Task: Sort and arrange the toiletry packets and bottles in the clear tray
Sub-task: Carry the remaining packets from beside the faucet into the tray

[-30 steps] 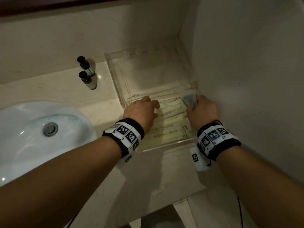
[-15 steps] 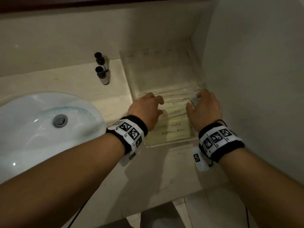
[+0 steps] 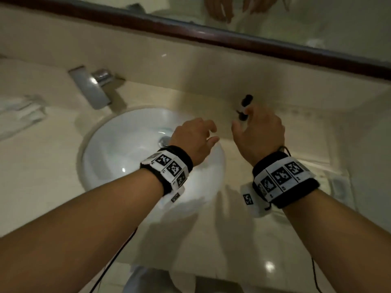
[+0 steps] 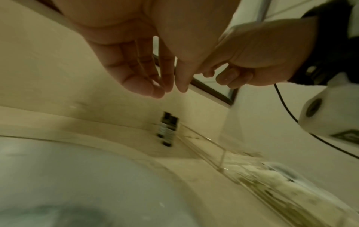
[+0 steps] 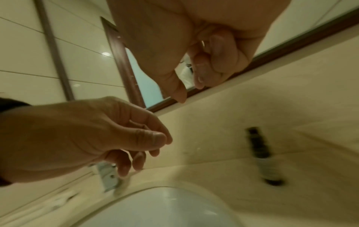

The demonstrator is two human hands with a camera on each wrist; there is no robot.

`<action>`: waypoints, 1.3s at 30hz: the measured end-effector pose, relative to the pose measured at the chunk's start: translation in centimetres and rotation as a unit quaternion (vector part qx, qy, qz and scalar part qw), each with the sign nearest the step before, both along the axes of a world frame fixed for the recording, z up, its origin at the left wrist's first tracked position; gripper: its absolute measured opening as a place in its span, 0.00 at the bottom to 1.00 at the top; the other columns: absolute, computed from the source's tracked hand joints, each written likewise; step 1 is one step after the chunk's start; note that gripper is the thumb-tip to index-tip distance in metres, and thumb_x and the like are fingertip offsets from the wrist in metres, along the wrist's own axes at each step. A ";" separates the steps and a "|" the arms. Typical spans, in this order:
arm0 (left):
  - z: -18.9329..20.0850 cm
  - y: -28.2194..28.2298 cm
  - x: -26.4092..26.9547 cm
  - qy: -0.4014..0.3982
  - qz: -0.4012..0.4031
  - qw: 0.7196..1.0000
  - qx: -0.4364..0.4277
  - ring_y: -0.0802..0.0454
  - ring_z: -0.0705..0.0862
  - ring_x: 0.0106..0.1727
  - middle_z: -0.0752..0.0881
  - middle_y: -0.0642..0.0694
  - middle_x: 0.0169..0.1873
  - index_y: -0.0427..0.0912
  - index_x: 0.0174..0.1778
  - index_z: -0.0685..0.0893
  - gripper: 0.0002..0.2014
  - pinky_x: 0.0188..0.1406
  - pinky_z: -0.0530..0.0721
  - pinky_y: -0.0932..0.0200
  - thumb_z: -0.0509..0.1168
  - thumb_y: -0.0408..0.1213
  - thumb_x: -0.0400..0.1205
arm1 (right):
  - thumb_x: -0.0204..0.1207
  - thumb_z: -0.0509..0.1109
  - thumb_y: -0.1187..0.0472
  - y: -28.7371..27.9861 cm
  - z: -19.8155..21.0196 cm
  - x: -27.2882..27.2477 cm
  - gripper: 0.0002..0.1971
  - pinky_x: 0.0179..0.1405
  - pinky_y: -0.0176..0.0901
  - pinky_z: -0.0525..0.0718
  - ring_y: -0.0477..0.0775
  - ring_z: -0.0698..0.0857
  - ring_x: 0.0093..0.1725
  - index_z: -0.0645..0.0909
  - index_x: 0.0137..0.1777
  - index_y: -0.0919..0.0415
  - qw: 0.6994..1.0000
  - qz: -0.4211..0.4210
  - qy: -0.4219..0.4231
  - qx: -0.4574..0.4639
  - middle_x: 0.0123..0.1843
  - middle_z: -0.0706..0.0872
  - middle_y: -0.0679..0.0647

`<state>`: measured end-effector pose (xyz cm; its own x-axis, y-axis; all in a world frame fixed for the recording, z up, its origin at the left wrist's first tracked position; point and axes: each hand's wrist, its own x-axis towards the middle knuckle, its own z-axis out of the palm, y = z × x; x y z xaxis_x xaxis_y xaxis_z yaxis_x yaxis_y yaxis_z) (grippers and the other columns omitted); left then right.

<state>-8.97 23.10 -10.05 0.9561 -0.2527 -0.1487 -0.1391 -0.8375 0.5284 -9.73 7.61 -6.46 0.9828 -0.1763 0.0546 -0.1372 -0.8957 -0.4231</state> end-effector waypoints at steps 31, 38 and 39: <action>-7.7 49.8 -1.5 0.080 0.356 0.927 0.085 0.42 0.81 0.60 0.79 0.45 0.65 0.49 0.68 0.79 0.16 0.51 0.77 0.52 0.66 0.43 0.84 | 0.75 0.68 0.57 49.2 -7.2 9.6 0.16 0.48 0.46 0.78 0.61 0.83 0.55 0.77 0.63 0.52 0.918 0.360 0.149 -0.073 0.59 0.83 0.51; -8.8 51.3 -0.2 0.090 0.348 0.925 0.127 0.42 0.81 0.58 0.80 0.45 0.63 0.50 0.69 0.78 0.19 0.49 0.80 0.49 0.66 0.37 0.82 | 0.70 0.64 0.70 52.1 -8.6 12.1 0.26 0.52 0.53 0.83 0.65 0.82 0.56 0.74 0.68 0.52 0.899 0.387 0.173 -0.111 0.63 0.81 0.53; -8.9 51.5 -0.1 0.096 0.343 0.925 0.134 0.42 0.81 0.58 0.80 0.45 0.63 0.50 0.69 0.78 0.19 0.49 0.80 0.49 0.66 0.36 0.82 | 0.70 0.63 0.70 52.3 -8.8 12.5 0.27 0.52 0.53 0.83 0.65 0.82 0.56 0.73 0.69 0.52 0.895 0.393 0.172 -0.119 0.63 0.80 0.53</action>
<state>-9.05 74.60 -18.94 0.8277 0.4737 -0.3010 0.5476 -0.7990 0.2484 2.78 59.95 -15.30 0.7635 0.5544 -0.3314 0.4900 -0.8314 -0.2619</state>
